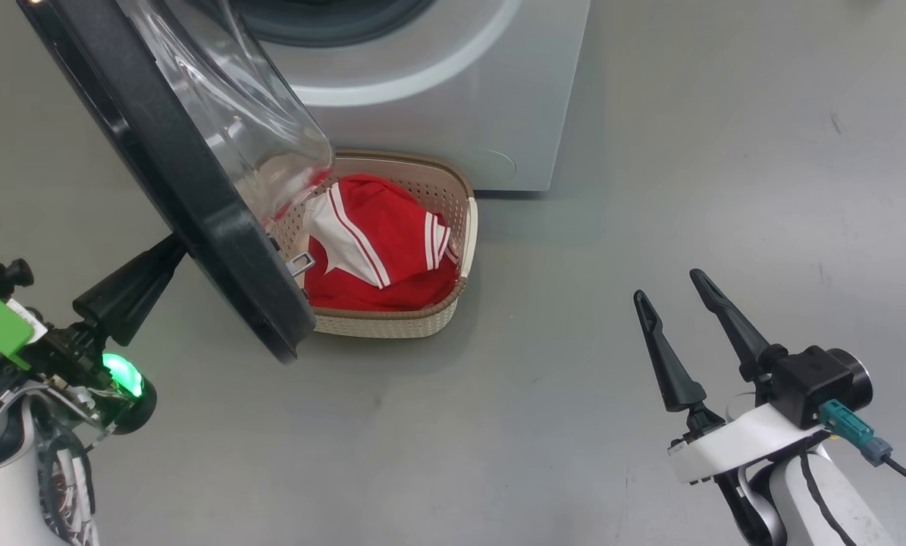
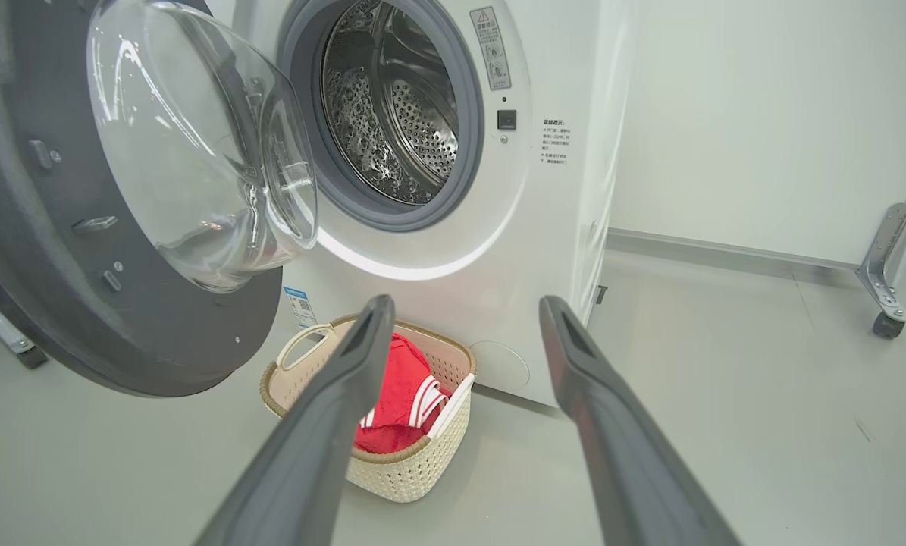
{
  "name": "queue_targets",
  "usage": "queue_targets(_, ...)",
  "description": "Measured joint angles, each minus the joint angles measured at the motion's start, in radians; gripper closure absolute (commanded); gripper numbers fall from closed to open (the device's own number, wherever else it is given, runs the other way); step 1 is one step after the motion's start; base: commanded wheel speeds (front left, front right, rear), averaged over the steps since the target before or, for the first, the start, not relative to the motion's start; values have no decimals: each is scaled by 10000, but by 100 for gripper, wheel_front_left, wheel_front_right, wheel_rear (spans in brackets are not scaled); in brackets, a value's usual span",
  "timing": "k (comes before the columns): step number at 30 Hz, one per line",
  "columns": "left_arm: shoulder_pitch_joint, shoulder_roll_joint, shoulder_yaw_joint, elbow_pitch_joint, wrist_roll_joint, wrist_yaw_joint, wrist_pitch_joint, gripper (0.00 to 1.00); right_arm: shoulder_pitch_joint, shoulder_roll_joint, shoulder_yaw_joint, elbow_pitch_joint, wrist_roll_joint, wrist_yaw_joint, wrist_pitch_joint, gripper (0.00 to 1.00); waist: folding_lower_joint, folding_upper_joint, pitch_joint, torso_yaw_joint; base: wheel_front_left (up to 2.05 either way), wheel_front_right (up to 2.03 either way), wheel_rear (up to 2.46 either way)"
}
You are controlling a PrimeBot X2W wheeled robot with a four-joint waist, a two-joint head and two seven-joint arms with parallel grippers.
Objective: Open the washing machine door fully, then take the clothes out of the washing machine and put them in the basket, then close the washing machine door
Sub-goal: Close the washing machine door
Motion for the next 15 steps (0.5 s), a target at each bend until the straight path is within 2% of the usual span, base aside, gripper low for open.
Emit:
queue_targets(6,122,19,-426,25,-838,127,-577,100,-1,40,-8,27,2,0,-2,0,0,0,18,-315,0,0,0)
queue_targets(15,162,19,-1275,0,-1473,127,-1446,100,-2,86,-40,84,4,0,-4,0,0,0,19,-767,0,0,0)
